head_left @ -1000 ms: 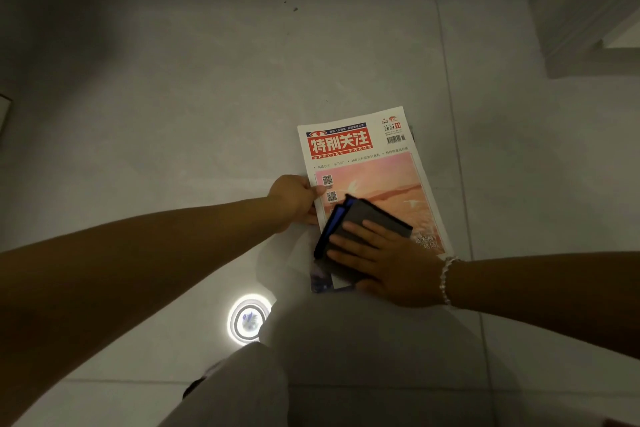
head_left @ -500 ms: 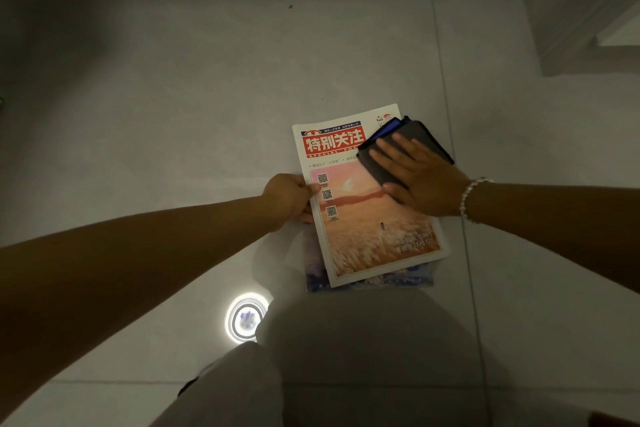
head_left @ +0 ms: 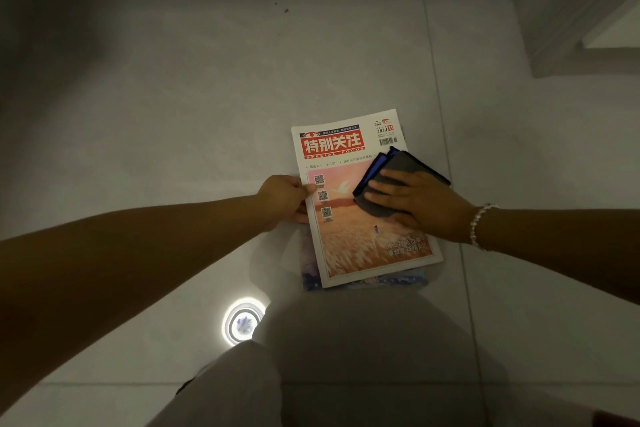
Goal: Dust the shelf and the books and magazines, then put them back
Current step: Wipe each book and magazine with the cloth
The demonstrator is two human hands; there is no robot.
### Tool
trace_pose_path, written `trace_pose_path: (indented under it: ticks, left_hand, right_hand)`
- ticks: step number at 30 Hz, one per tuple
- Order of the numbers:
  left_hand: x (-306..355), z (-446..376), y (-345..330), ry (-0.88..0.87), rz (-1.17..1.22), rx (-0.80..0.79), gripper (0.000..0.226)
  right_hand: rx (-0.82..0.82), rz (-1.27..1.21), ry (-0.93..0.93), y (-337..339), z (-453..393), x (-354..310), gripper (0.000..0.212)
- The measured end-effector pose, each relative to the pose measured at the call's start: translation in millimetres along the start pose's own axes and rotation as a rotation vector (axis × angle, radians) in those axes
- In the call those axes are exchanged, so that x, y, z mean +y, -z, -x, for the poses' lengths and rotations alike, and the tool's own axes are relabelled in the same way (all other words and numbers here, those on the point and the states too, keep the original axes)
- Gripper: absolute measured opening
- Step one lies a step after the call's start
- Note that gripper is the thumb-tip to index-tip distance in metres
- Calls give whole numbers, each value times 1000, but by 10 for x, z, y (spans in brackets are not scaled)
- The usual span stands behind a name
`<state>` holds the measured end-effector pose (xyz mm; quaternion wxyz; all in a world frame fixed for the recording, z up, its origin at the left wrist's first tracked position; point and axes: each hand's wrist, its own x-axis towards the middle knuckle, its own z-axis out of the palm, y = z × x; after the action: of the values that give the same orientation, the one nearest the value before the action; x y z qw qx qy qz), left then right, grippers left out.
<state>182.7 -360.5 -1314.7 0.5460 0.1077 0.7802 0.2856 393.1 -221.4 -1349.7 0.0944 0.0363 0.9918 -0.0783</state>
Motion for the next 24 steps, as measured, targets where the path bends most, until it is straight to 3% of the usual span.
trace_pose_path:
  ticks: [3, 7, 10, 16, 20, 24]
  left_hand:
    - [10, 32, 12, -23, 4, -13, 25]
    - [17, 93, 28, -83, 53, -28, 17]
    - [44, 174, 0, -134, 100, -24, 13]
    - [188, 366, -121, -179, 332, -146, 25]
    - [273, 435, -111, -220, 382, -150, 19]
    - [311, 462, -87, -261, 392, -150, 23]
  right_hand:
    - [53, -103, -52, 88, -96, -35, 45]
    - [168, -391, -390, 250, -227, -187, 38]
    - [208, -562, -512, 374, -352, -311, 38]
    - [276, -1234, -705, 661, -552, -522, 18]
    - [281, -1459, -738, 885, -523, -490, 16]
    - [235, -1476, -700, 1077, -477, -430, 17]
